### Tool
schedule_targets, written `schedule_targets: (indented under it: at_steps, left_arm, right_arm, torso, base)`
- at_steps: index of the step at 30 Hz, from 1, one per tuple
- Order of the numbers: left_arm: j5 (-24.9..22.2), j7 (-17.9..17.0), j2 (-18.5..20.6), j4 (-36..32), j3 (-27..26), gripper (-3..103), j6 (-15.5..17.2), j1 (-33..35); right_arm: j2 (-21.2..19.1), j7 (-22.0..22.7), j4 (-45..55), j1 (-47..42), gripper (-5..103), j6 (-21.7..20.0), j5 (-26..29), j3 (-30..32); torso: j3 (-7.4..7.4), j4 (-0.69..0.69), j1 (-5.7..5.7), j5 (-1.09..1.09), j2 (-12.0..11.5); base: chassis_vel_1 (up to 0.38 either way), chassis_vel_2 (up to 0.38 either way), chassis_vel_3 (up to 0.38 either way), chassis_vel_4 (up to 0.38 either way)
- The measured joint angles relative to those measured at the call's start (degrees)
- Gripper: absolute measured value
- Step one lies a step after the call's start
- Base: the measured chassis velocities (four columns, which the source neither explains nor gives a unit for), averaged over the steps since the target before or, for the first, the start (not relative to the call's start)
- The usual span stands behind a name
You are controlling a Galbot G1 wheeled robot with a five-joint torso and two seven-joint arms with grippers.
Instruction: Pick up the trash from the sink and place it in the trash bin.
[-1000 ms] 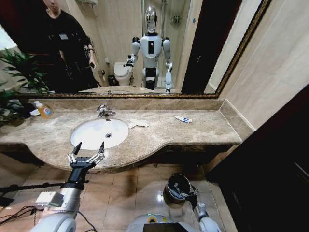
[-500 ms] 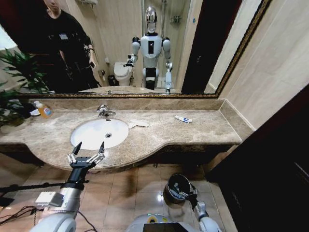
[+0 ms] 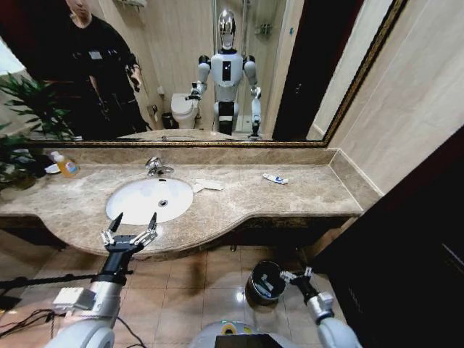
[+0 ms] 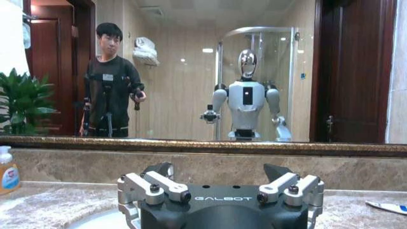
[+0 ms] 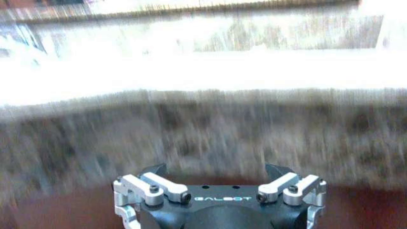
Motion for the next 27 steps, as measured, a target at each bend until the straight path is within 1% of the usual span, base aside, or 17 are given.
schedule_targets:
  at_steps: [1,4,6,8,9,11,12,13,14,15,16,17,20,21,23,24,27]
  left_arm:
    - [0.0,0.0,0.0,0.0,0.0,100,0.0,0.0]
    - [0.0,0.0,0.0,0.0,0.0,100,0.0,0.0]
    - [0.0,0.0,0.0,0.0,0.0,100,0.0,0.0]
    - [0.0,0.0,0.0,0.0,0.0,100,0.0,0.0]
    - [0.0,0.0,0.0,0.0,0.0,100,0.0,0.0]
    - [0.0,0.0,0.0,0.0,0.0,100,0.0,0.0]
    - [0.0,0.0,0.0,0.0,0.0,100,0.0,0.0]
    - [0.0,0.0,0.0,0.0,0.0,100,0.0,0.0]
    - [0.0,0.0,0.0,0.0,0.0,100,0.0,0.0]
    - [0.0,0.0,0.0,0.0,0.0,100,0.0,0.0]
    - [0.0,0.0,0.0,0.0,0.0,100,0.0,0.0]
    - [0.0,0.0,0.0,0.0,0.0,100,0.0,0.0]
    - [0.0,0.0,0.0,0.0,0.0,100,0.0,0.0]
    - [0.0,0.0,0.0,0.0,0.0,100,0.0,0.0]
    - [0.0,0.0,0.0,0.0,0.0,100,0.0,0.0]
    - [0.0,0.0,0.0,0.0,0.0,100,0.0,0.0]
    - [0.0,0.0,0.0,0.0,0.0,100,0.0,0.0]
  right_arm:
    - [0.0,0.0,0.0,0.0,100,0.0,0.0,0.0]
    - [-0.7,-0.7,8.6,-0.3,100,-3.4,0.6,0.5]
    - [-0.8,-0.9,9.3,0.0,100,-4.0,0.6,0.4]
    - [-1.6,-1.6,12.6,4.0,100,-8.4,0.8,-1.2]
    - [-1.6,-1.6,12.6,4.0,100,-8.4,0.8,-1.2]
    - [-2.7,-3.0,12.9,9.4,100,-13.1,1.0,-3.3]
    - [-3.3,-4.2,12.5,12.1,100,-15.0,1.0,-4.4]
    - [-3.3,-4.2,12.5,12.1,100,-15.0,1.0,-4.4]
    - [-3.6,-5.0,12.1,13.4,100,-15.9,1.0,-5.0]
    - [-4.2,-6.9,10.9,16.4,100,-17.8,1.0,-6.1]
    - [-4.6,-8.0,9.9,18.7,100,-18.6,1.0,-7.1]
    - [-4.6,-8.0,9.9,18.7,100,-18.6,1.0,-7.1]
    - [-5.4,-8.9,5.4,28.0,100,-20.2,1.1,-12.6]
    - [-5.4,-8.9,5.4,28.0,100,-20.2,1.1,-12.6]
    - [-5.5,-9.0,2.2,33.1,100,-20.9,1.3,-16.1]
    - [-5.5,-9.0,2.2,33.1,100,-20.9,1.3,-16.1]
    - [-5.5,-9.6,-2.8,39.4,100,-21.7,1.7,-20.9]
  torso:
    - [0.00,0.00,0.00,0.00,0.0]
    - [0.00,0.00,0.00,0.00,0.0]
    - [0.00,0.00,0.00,0.00,0.0]
    - [0.00,0.01,0.00,0.01,0.0]
    - [0.00,0.01,0.00,0.01,0.0]
    - [0.01,0.01,0.00,0.02,0.0]
    - [0.00,0.02,0.00,0.02,0.0]
    - [0.00,0.02,0.00,0.02,0.0]
    - [0.01,0.02,0.00,0.02,0.0]
    - [0.01,0.01,0.00,0.01,0.0]
    - [0.01,0.01,0.00,0.01,0.0]
    - [0.01,0.01,0.00,0.01,0.0]
    - [0.01,0.01,0.00,0.01,0.0]
    - [0.01,0.01,0.00,0.01,0.0]
    - [0.01,0.02,0.01,0.01,0.0]
    - [0.01,0.02,0.01,0.01,0.0]
    - [0.01,0.01,0.01,0.01,0.0]
  base:
    - [0.000,0.000,0.000,0.000]
    - [0.000,0.000,0.000,0.000]
    - [0.000,0.000,0.000,0.000]
    - [0.000,0.000,0.000,0.000]
    - [0.000,0.000,0.000,0.000]
    - [0.000,0.000,0.000,0.000]
    - [0.000,0.000,0.000,0.000]
    - [0.000,0.000,0.000,0.000]
    - [0.000,0.000,0.000,0.000]
    - [0.000,0.000,0.000,0.000]
    - [0.000,0.000,0.000,0.000]
    - [0.000,0.000,0.000,0.000]
    - [0.000,0.000,0.000,0.000]
    - [0.000,0.000,0.000,0.000]
    - [0.000,0.000,0.000,0.000]
    - [0.000,0.000,0.000,0.000]
    - [0.000,0.000,0.000,0.000]
